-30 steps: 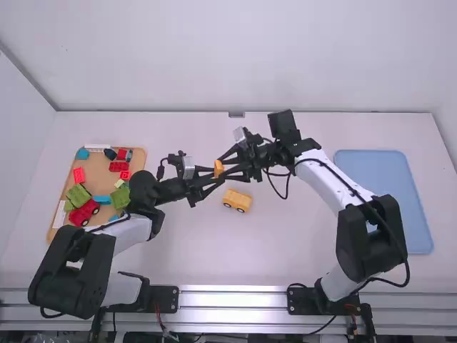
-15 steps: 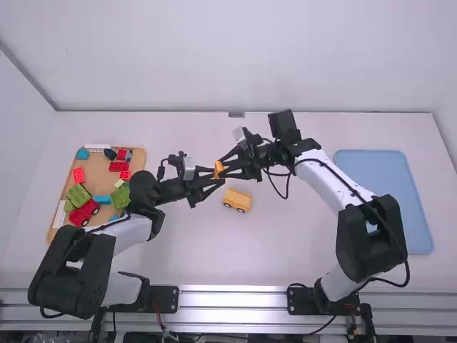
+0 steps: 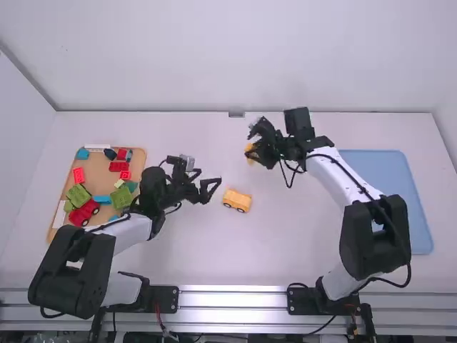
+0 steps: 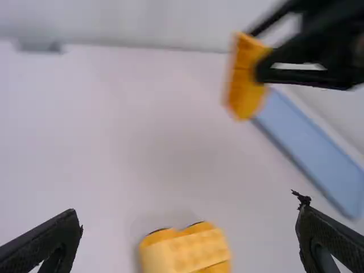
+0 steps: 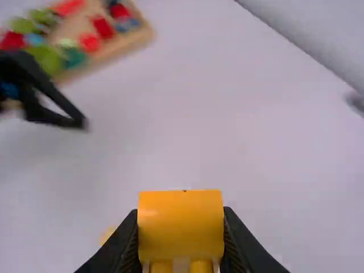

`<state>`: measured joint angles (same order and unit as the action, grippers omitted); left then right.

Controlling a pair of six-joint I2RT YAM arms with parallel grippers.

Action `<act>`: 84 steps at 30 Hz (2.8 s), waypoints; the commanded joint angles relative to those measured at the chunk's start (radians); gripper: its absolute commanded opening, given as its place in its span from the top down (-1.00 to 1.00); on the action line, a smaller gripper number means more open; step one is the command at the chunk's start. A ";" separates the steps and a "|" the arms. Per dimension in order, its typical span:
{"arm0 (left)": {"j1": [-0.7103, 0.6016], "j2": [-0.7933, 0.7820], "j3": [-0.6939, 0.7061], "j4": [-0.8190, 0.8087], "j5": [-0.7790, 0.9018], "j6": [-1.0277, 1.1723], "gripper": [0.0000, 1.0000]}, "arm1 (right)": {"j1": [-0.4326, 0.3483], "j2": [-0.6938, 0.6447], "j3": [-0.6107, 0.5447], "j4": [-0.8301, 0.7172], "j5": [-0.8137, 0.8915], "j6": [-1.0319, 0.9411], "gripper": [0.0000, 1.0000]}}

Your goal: Assemble lego blocks to make yellow taxi

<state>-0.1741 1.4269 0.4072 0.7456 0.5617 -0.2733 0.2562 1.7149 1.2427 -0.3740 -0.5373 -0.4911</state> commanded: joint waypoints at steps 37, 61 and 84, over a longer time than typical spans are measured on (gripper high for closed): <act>-0.002 0.003 0.014 -0.054 -0.238 0.035 -0.98 | 0.208 0.270 0.019 -0.369 0.532 -0.609 0.45; 0.005 0.003 0.013 -0.177 -0.420 -0.097 -0.98 | 0.109 0.097 0.151 -0.437 0.254 -0.653 -0.97; -0.004 0.296 0.332 -0.645 0.699 1.389 -0.98 | -0.177 0.078 -0.210 0.014 -0.515 -0.613 -0.97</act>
<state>-0.1745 1.6485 0.6804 0.1207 1.1229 0.9619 0.0731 1.7901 1.0904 -0.3840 -0.9932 -1.1141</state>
